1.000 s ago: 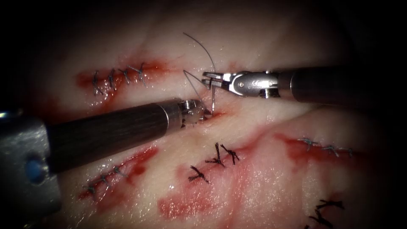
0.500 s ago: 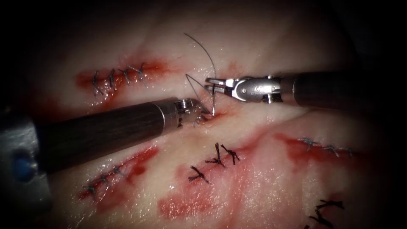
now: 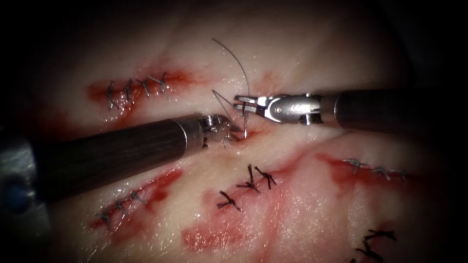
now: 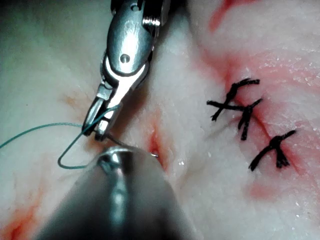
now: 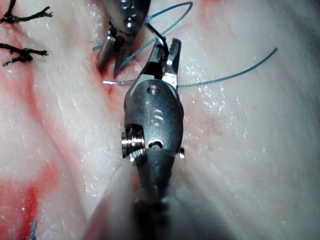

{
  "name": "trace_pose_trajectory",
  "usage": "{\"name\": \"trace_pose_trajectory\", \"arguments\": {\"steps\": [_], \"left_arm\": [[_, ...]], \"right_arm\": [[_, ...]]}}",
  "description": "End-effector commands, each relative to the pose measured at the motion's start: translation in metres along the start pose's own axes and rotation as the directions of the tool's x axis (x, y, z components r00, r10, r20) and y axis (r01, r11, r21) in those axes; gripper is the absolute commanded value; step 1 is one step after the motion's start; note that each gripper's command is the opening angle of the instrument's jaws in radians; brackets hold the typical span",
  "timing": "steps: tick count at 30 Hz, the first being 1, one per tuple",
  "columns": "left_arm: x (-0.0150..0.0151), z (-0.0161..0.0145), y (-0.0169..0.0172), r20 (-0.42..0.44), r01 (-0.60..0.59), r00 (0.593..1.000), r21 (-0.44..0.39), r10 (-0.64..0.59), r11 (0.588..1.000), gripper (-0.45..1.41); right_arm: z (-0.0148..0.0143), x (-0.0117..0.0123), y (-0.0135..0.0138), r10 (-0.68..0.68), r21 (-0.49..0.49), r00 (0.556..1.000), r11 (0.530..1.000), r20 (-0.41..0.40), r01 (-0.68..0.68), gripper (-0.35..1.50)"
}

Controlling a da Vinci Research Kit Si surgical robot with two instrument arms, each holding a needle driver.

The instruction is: Wound Closure

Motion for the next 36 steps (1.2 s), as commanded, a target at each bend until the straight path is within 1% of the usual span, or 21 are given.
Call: {"name": "trace_pose_trajectory", "arguments": {"steps": [1, 5, 9, 14, 15, 17, 20, 25, 29, 33, 36], "left_arm": [[0.0005, 0.0002, -0.0006, -0.004, -0.001, 1.0, 0.005, 0.001, 1.0, 0.44], [0.0006, -0.0007, -0.0003, -0.007, 0.004, 1.0, 0.022, -0.003, 1.0, 0.44], [0.0012, -0.0022, 0.0007, -0.019, 0.02, 1.0, 0.055, -0.019, 0.998, 0.31], [0.0024, -0.0031, 0.0037, -0.02, 0.02, 1.0, 0.09, -0.019, 0.996, 0.2], [0.003, -0.003, 0.0052, -0.014, 0.024, 1.0, 0.097, -0.023, 0.995, 0.1], [0.004, -0.0024, 0.007, -0.018, 0.008, 1.0, 0.086, -0.007, 0.996, 0.05], [0.0048, -0.0018, 0.0081, -0.023, -0.002, 1.0, 0.078, 0.004, 0.997, 0.04], [0.0051, -0.0009, 0.0084, -0.025, -0.004, 1.0, 0.079, 0.006, 0.997, 0.04], [0.0044, 0.0005, 0.0084, -0.024, -0.014, 1.0, 0.071, 0.016, 0.997, 0.02], [0.0037, 0.0012, 0.0082, -0.024, -0.023, 0.999, 0.065, 0.025, 0.998, 0.04], [0.0033, 0.0012, 0.0077, -0.025, -0.035, 0.999, 0.062, 0.037, 0.997, 0.04]], "right_arm": [[0.0011, -0.0001, 0.0, 0.005, 0.004, 1.0, 1.0, -0.001, -0.005, -0.35], [0.001, -0.0001, 0.0001, 0.022, 0.019, 1.0, 1.0, 0.011, -0.022, -0.35], [0.001, -0.0001, 0.0002, 0.052, 0.02, 0.999, 0.998, 0.013, -0.053, -0.35], [0.001, -0.0001, 0.0007, 0.067, 0.023, 0.998, 0.997, 0.016, -0.067, -0.35], [0.0009, -0.0001, 0.0008, 0.079, 0.012, 0.997, 0.997, 0.022, -0.079, -0.35], [0.0008, -0.0002, 0.0012, 0.092, -0.008, 0.995, 0.996, 0.028, -0.092, -0.35], [0.0007, -0.0002, 0.0016, 0.113, -0.032, 0.993, 0.993, 0.036, -0.112, -0.35], [0.0006, -0.0001, 0.0021, 0.148, -0.066, 0.988, 0.987, 0.034, -0.145, -0.35], [0.0007, 0.0002, 0.0024, 0.187, -0.086, 0.982, 0.979, 0.025, -0.185, -0.35], [0.0007, 0.0003, 0.0024, 0.212, -0.09, 0.977, 0.974, 0.026, -0.209, -0.35], [0.0006, 0.0003, 0.0024, 0.235, -0.089, 0.972, 0.969, 0.024, -0.232, -0.35]]}}
